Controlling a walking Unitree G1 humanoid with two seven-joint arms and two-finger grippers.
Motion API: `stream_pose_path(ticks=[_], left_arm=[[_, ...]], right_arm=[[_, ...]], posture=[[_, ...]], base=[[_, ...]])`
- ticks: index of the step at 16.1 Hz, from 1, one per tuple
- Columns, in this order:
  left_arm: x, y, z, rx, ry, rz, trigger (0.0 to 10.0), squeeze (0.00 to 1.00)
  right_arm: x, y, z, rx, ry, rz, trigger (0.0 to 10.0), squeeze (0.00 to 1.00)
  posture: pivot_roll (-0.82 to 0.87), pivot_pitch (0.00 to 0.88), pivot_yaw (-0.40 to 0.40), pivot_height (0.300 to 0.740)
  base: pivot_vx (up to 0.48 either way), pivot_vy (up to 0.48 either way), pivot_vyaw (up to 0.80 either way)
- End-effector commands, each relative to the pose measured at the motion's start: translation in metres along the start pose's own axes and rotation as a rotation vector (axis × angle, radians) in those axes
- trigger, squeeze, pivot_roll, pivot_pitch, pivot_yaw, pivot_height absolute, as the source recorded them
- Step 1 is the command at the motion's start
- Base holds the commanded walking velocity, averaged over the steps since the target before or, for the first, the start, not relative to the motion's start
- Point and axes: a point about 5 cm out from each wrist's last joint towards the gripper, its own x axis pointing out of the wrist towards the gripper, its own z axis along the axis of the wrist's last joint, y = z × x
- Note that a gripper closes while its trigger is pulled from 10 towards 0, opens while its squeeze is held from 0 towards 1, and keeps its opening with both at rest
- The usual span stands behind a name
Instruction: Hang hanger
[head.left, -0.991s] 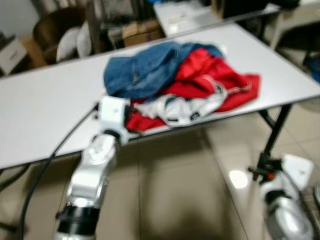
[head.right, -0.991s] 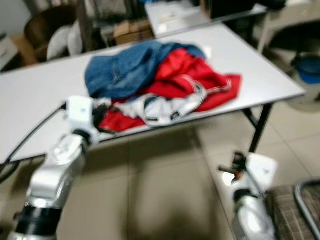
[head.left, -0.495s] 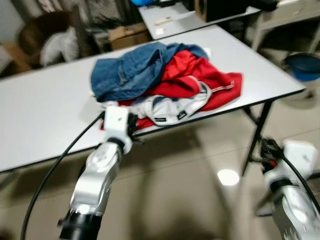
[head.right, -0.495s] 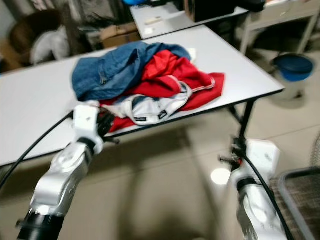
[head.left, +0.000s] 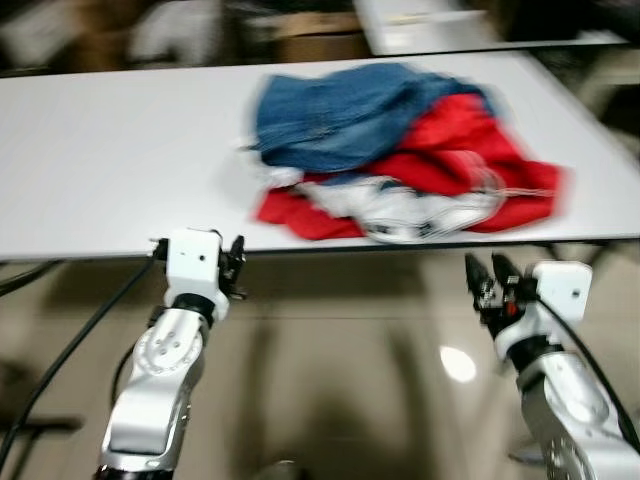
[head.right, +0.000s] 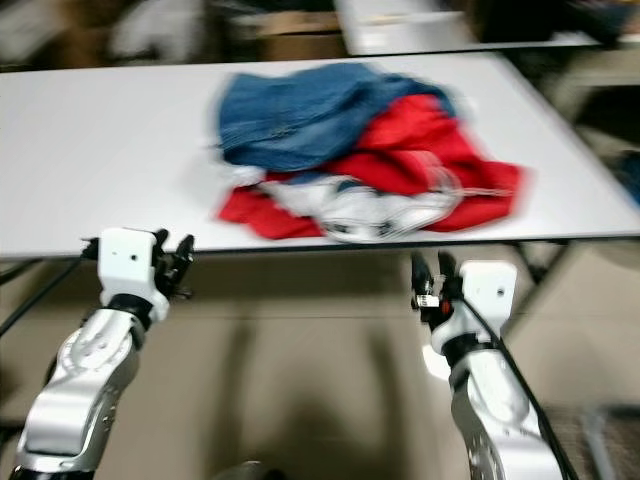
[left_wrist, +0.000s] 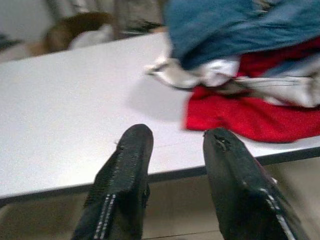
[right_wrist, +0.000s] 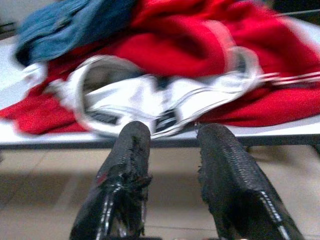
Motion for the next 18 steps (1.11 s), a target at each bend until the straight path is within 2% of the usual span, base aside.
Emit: stream_pose_path(ticks=[1, 3, 4, 6, 7, 8, 9, 10, 13, 14, 16, 18], left_arm=[[-0.003, 0.002, 0.006, 0.009, -0.025, 0.003, 10.0, 1.00], [-0.010, 0.016, 0.012, -0.017, -0.011, 0.072, 10.0, 1.00], [-0.015, 0.019, 0.015, 0.002, -0.015, 0.087, 10.0, 1.00], [-0.027, 0.023, 0.016, -0.038, -0.009, 0.130, 10.0, 1.00], [-0.028, 0.022, 0.012, -0.060, 0.002, 0.126, 10.0, 1.00], [-0.025, 0.018, -0.002, -0.078, 0.037, 0.105, 10.0, 1.00], [-0.022, 0.014, -0.006, -0.058, 0.046, 0.083, 10.0, 1.00], [-0.020, 0.008, -0.002, -0.034, 0.028, 0.039, 10.0, 1.00], [-0.014, -0.001, -0.002, -0.083, -0.003, -0.018, 10.0, 1.00], [-0.004, -0.011, -0.005, -0.082, -0.008, -0.073, 10.0, 1.00], [0.000, -0.022, -0.004, -0.083, -0.007, -0.132, 10.0, 1.00], [-0.005, -0.015, -0.006, -0.132, 0.019, -0.104, 10.0, 1.00]], right_arm=[[-0.003, -0.001, 0.003, -0.041, -0.022, 0.005, 10.0, 1.00], [0.000, 0.002, -0.001, -0.034, -0.020, 0.027, 10.0, 1.00], [0.005, 0.003, 0.000, -0.026, -0.031, 0.028, 10.0, 1.00], [0.015, 0.006, 0.008, -0.061, -0.058, 0.050, 10.0, 1.00], [0.016, 0.006, 0.010, -0.051, -0.063, 0.048, 10.0, 1.00], [0.022, 0.004, 0.013, -0.070, -0.076, 0.034, 10.0, 1.00], [0.029, 0.004, 0.014, -0.053, -0.097, 0.036, 10.0, 1.00], [0.034, 0.002, 0.006, -0.093, -0.061, 0.037, 10.0, 1.00], [0.029, -0.010, 0.006, -0.074, -0.070, -0.046, 10.0, 1.00], [0.024, -0.018, 0.007, -0.066, -0.071, -0.110, 10.0, 1.00], [0.014, -0.025, 0.007, -0.068, -0.061, -0.144, 10.0, 1.00], [0.009, -0.018, 0.007, -0.089, -0.058, -0.088, 10.0, 1.00]], posture=[[-0.02, 0.041, 0.112, 0.740], [0.03, 0.038, 0.100, 0.740], [0.06, 0.036, 0.098, 0.740], [0.07, 0.051, 0.068, 0.740], [0.05, 0.067, 0.037, 0.740], [0.05, 0.081, 0.010, 0.740], [0.05, 0.086, -0.013, 0.740], [0.04, 0.068, 0.000, 0.740], [-0.02, 0.054, 0.049, 0.740], [-0.05, 0.065, 0.067, 0.740], [-0.08, 0.083, 0.096, 0.740], [-0.07, 0.067, 0.099, 0.740]], base=[[0.000, 0.000, 0.80], [0.000, 0.000, 0.80], [0.000, 0.000, 0.80], [0.000, 0.000, 0.80], [0.000, 0.000, 0.80], [0.000, 0.000, 0.80], [0.000, 0.000, 0.80], [0.000, 0.000, 0.80], [0.000, 0.000, 0.80], [0.000, 0.000, 0.80], [0.000, 0.000, 0.80], [0.000, 0.000, 0.80]])
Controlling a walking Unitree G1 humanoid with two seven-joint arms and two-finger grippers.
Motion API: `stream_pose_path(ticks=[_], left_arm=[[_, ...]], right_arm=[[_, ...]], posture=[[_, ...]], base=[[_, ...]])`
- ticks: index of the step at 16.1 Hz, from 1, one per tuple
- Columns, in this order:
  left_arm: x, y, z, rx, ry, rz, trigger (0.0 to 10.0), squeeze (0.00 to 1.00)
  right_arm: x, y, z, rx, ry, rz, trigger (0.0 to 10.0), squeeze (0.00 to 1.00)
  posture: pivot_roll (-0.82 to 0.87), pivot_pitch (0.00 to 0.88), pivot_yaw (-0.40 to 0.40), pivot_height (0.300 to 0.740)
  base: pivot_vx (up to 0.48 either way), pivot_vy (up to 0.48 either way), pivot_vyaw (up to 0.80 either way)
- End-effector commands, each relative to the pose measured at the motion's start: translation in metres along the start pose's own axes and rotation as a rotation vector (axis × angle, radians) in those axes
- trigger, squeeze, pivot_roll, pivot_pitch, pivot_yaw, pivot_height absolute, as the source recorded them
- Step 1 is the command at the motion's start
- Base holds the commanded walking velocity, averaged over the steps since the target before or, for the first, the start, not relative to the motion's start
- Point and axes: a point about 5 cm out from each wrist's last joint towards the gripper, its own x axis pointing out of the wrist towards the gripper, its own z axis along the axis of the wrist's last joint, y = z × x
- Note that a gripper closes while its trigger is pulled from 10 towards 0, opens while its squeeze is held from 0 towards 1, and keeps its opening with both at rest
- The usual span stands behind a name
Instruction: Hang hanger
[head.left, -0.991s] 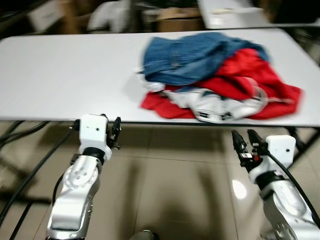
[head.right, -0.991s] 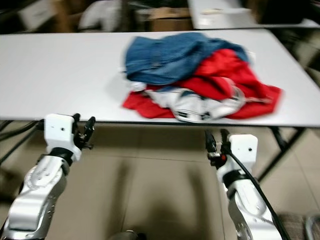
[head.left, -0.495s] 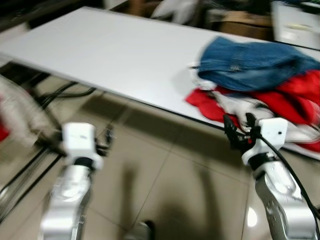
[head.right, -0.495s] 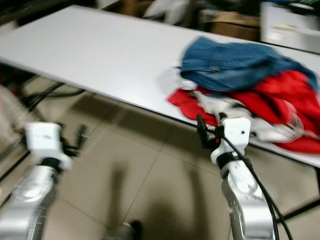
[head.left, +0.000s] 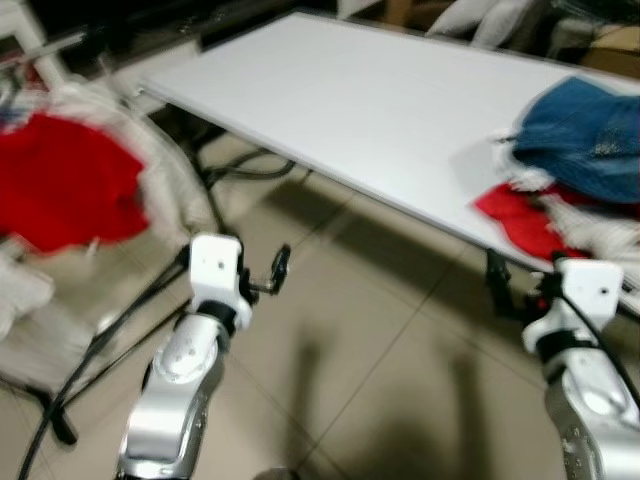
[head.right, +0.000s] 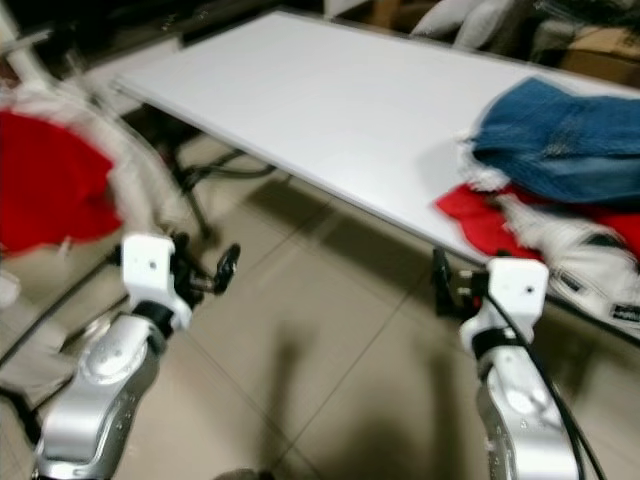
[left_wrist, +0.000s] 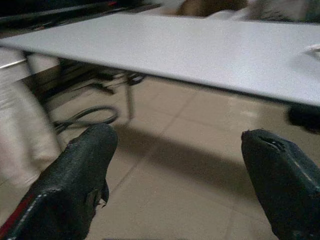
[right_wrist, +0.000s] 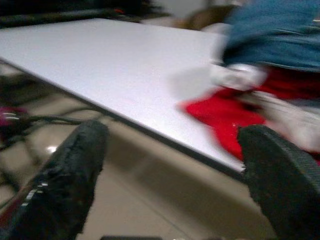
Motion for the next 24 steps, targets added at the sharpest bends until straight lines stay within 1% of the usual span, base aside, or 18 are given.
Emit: stream_pose_path(ticks=[1, 2, 3, 5, 7, 8, 9, 10, 13, 14, 15, 16, 18, 20, 21, 22, 23, 24], left_arm=[[-0.003, 0.005, 0.004, -0.019, -0.012, 0.027, 10.0, 1.00], [-0.003, 0.009, 0.007, -0.040, -0.033, 0.047, 10.0, 0.76], [0.003, 0.012, 0.003, 0.001, -0.011, 0.107, 10.0, 0.00], [0.007, 0.006, 0.004, 0.101, -0.005, 0.104, 10.0, 0.00], [0.004, 0.005, 0.006, 0.086, -0.016, 0.118, 10.0, 0.00], [0.003, 0.005, 0.007, 0.099, -0.017, 0.115, 10.0, 0.00], [0.002, 0.005, 0.010, 0.109, -0.027, 0.101, 10.0, 0.00], [0.001, 0.005, 0.011, 0.109, -0.033, 0.096, 10.0, 0.00], [0.001, 0.005, 0.011, 0.109, -0.033, 0.096, 10.0, 0.00], [0.002, 0.005, 0.014, 0.116, -0.040, 0.091, 10.0, 0.00], [0.009, 0.010, 0.022, 0.139, -0.046, 0.075, 10.0, 0.00], [0.014, 0.014, 0.026, 0.137, -0.054, 0.072, 10.0, 0.00], [0.016, 0.013, 0.026, 0.129, -0.055, 0.069, 10.0, 0.00], [0.014, 0.014, 0.018, 0.127, -0.033, 0.067, 10.0, 0.00], [0.014, 0.015, 0.016, 0.120, -0.028, 0.077, 10.0, 0.00], [0.013, 0.018, 0.015, 0.111, -0.026, 0.095, 10.0, 0.00], [0.012, 0.019, 0.015, 0.110, -0.025, 0.103, 10.0, 0.00], [0.011, 0.019, 0.014, 0.113, -0.025, 0.106, 10.0, 0.00]], right_arm=[[-0.001, 0.004, 0.007, -0.006, -0.019, 0.020, 10.0, 1.00], [0.001, 0.009, 0.007, 0.016, -0.023, 0.021, 10.0, 1.00], [0.004, 0.014, 0.001, 0.031, -0.006, 0.018, 10.0, 1.00], [0.008, 0.015, 0.004, 0.044, -0.005, 0.024, 10.0, 1.00], [0.011, 0.012, 0.003, 0.026, 0.006, 0.038, 10.0, 1.00], [0.012, 0.013, 0.002, 0.021, 0.017, 0.054, 10.0, 1.00], [0.012, 0.014, -0.002, 0.048, 0.033, 0.052, 10.0, 1.00], [0.012, 0.015, -0.003, 0.064, 0.036, 0.045, 10.0, 1.00], [0.012, 0.015, -0.003, 0.064, 0.036, 0.045, 10.0, 1.00], [0.012, 0.016, -0.005, 0.072, 0.053, 0.030, 10.0, 1.00], [0.020, 0.023, -0.008, 0.089, 0.076, 0.008, 10.0, 1.00], [0.024, 0.026, -0.008, 0.099, 0.077, 0.000, 10.0, 1.00], [0.026, 0.027, -0.005, 0.105, 0.059, 0.006, 10.0, 1.00], [0.027, 0.026, -0.005, 0.089, 0.055, -0.008, 10.0, 1.00], [0.029, 0.024, -0.004, 0.052, 0.049, -0.038, 10.0, 1.00], [0.032, 0.025, 0.001, -0.001, 0.010, -0.035, 10.0, 1.00], [0.032, 0.027, 0.008, -0.014, -0.060, -0.004, 10.0, 1.00], [0.033, 0.028, 0.012, -0.019, -0.102, 0.013, 10.0, 1.00]], posture=[[-0.07, 0.064, 0.092, 0.740], [-0.06, 0.051, 0.077, 0.740], [-0.06, 0.033, 0.077, 0.740], [-0.06, 0.024, 0.056, 0.740], [-0.04, 0.051, 0.021, 0.740], [-0.04, 0.065, 0.009, 0.740], [-0.03, 0.064, 0.002, 0.740], [-0.03, 0.064, 0.002, 0.740], [-0.03, 0.064, 0.002, 0.740], [-0.02, 0.074, 0.004, 0.740], [0.01, 0.061, 0.047, 0.740], [0.01, 0.060, 0.055, 0.740], [-0.01, 0.059, 0.071, 0.740], [-0.01, 0.046, 0.071, 0.740], [-0.02, 0.043, 0.068, 0.740], [-0.02, 0.038, 0.067, 0.740], [-0.01, 0.040, 0.061, 0.740], [-0.01, 0.038, 0.053, 0.740]], base=[[0.000, 0.000, 0.80], [0.000, 0.000, 0.80], [0.000, 0.000, 0.80], [0.000, 0.000, 0.80], [0.000, 0.000, 0.80], [0.000, 0.000, 0.80], [0.000, 0.000, 0.80], [0.000, 0.000, 0.80], [0.000, 0.000, 0.80], [0.330, 0.000, 0.00], [0.386, 0.000, 0.00], [0.465, 0.000, 0.00], [0.465, 0.000, 0.00], [0.465, 0.000, 0.80], [0.465, 0.000, 0.00], [0.465, 0.000, 0.00], [0.465, 0.000, 0.00], [0.465, 0.000, 0.00]])
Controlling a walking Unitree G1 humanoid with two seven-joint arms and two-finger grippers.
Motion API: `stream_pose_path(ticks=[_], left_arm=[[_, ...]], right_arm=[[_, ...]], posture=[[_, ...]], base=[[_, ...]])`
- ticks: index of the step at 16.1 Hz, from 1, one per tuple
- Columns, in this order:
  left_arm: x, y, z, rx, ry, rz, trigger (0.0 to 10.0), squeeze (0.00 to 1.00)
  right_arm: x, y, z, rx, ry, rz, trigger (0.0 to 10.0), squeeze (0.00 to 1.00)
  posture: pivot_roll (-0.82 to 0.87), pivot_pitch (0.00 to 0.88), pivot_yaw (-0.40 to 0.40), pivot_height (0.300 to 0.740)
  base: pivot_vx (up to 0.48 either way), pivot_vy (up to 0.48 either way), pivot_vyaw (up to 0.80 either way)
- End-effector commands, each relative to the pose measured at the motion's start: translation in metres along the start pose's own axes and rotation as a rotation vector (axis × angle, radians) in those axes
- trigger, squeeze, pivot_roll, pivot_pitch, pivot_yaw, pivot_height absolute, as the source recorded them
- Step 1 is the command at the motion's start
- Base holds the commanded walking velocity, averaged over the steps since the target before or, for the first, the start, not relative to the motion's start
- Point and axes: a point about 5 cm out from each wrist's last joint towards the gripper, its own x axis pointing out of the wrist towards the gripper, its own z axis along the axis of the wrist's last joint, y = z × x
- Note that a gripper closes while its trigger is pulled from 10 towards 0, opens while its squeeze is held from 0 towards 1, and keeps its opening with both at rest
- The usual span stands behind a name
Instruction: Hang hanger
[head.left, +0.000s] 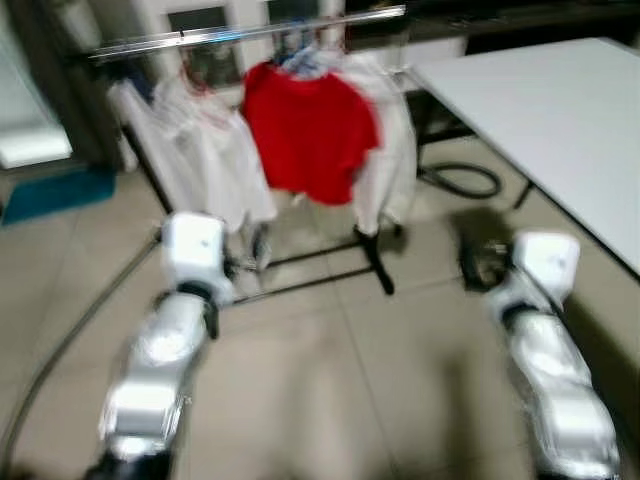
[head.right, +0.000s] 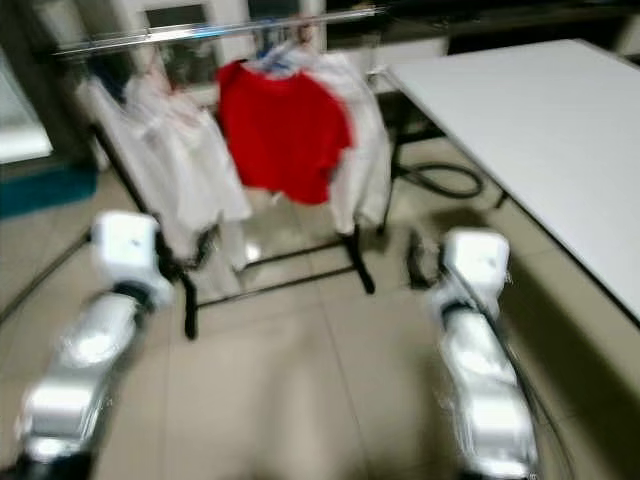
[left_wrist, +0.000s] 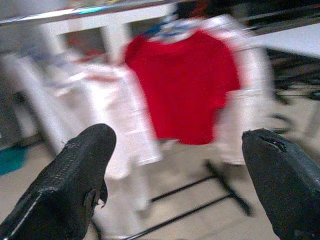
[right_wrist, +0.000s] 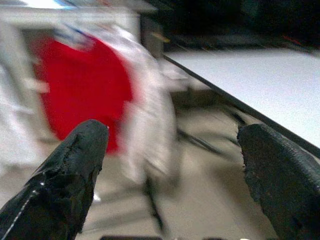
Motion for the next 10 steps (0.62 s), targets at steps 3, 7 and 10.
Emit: stream_pose_path(ticks=[3, 7, 10], left_arm=[[-0.001, -0.005, 0.005, 0.010, -0.021, -0.002, 10.0, 0.00], [-0.001, -0.005, 0.012, 0.027, -0.046, -0.006, 10.0, 0.00], [-0.001, -0.006, 0.014, 0.050, -0.051, -0.022, 10.0, 0.00]], right_arm=[[0.001, -0.009, -0.008, 0.009, 0.074, 0.003, 10.0, 1.00], [0.006, 0.009, -0.008, 0.044, 0.089, 0.129, 10.0, 1.00], [0.007, 0.014, -0.006, 0.045, 0.078, 0.156, 10.0, 1.00]], posture=[[0.01, 0.032, 0.017, 0.740], [0.02, 0.022, 0.012, 0.740], [0.03, 0.019, 0.019, 0.740]], base=[[0.451, 0.000, 0.00], [0.429, 0.000, 0.00], [0.419, 0.000, 0.53]])
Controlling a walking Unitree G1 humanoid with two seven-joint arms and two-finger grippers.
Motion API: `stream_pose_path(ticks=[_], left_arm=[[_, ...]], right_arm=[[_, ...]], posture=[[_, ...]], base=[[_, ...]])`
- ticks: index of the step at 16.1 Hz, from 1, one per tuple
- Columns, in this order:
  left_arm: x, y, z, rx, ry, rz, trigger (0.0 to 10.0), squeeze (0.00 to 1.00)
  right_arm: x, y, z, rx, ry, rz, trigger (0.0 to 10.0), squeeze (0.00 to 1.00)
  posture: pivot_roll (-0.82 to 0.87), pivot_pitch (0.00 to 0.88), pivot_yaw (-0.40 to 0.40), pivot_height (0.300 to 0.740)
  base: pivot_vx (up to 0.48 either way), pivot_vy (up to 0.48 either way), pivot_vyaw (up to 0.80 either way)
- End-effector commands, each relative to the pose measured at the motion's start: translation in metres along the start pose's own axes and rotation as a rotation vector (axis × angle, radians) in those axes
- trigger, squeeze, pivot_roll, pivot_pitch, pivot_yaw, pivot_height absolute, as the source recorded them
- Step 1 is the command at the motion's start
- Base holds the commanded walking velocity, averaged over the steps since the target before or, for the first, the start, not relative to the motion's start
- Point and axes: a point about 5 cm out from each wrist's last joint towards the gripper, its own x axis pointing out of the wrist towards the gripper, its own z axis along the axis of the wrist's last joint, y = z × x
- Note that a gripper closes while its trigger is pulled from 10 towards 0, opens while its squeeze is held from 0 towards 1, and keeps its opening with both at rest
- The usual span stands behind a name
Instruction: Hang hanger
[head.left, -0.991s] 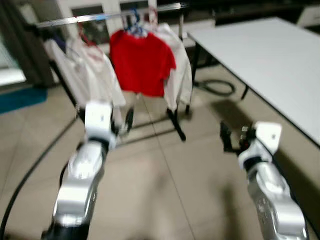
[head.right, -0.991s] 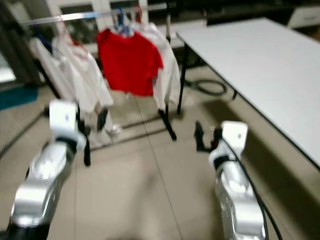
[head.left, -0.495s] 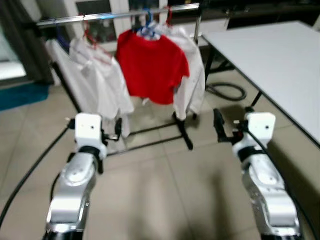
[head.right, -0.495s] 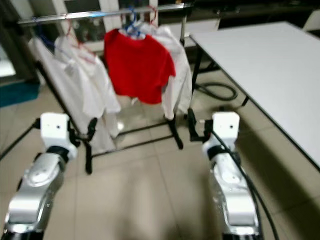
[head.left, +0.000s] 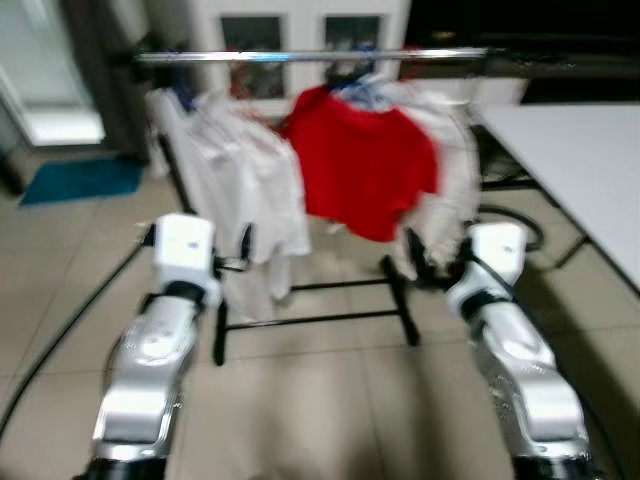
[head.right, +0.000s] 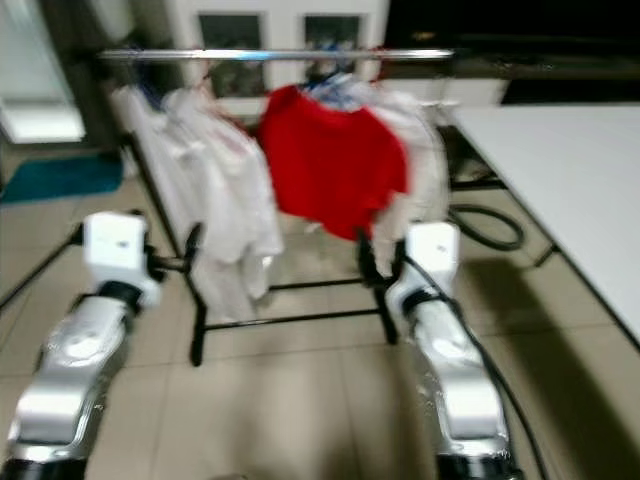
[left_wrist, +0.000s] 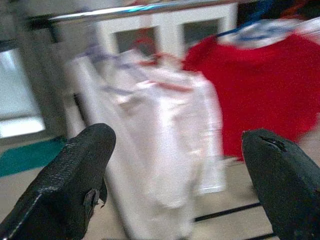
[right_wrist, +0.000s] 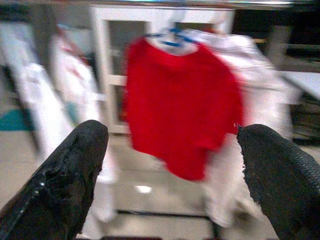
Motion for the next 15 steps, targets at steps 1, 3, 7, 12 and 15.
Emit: stream_pose_path(ticks=[1, 3, 7, 12, 15], left_arm=[[0.001, -0.006, 0.006, 0.005, -0.020, -0.025, 10.0, 0.00], [0.001, -0.006, 0.006, 0.011, -0.019, -0.032, 10.0, 0.00], [0.004, -0.007, 0.007, 0.036, -0.018, -0.048, 10.0, 0.00], [0.006, -0.009, 0.011, 0.053, -0.028, -0.066, 10.0, 0.00], [0.005, -0.008, 0.011, 0.056, -0.029, -0.069, 10.0, 0.00]], right_arm=[[-0.002, -0.007, 0.003, -0.003, -0.008, -0.016, 10.0, 1.00], [-0.002, -0.007, 0.003, 0.003, -0.009, -0.013, 10.0, 1.00], [-0.002, -0.007, 0.010, -0.032, -0.080, -0.030, 10.0, 1.00], [0.002, -0.004, 0.017, -0.046, -0.117, 0.019, 10.0, 1.00], [0.004, 0.000, 0.018, -0.019, -0.112, 0.056, 10.0, 1.00]], posture=[[0.03, 0.019, 0.021, 0.740], [0.03, 0.019, 0.025, 0.740], [0.03, 0.023, 0.033, 0.740], [0.04, 0.025, 0.026, 0.740], [0.05, 0.021, 0.019, 0.740]], base=[[0.412, 0.000, 0.80], [0.405, 0.000, 0.80], [0.388, 0.000, 0.56], [0.375, 0.000, 0.00], [0.369, 0.000, 0.00]])
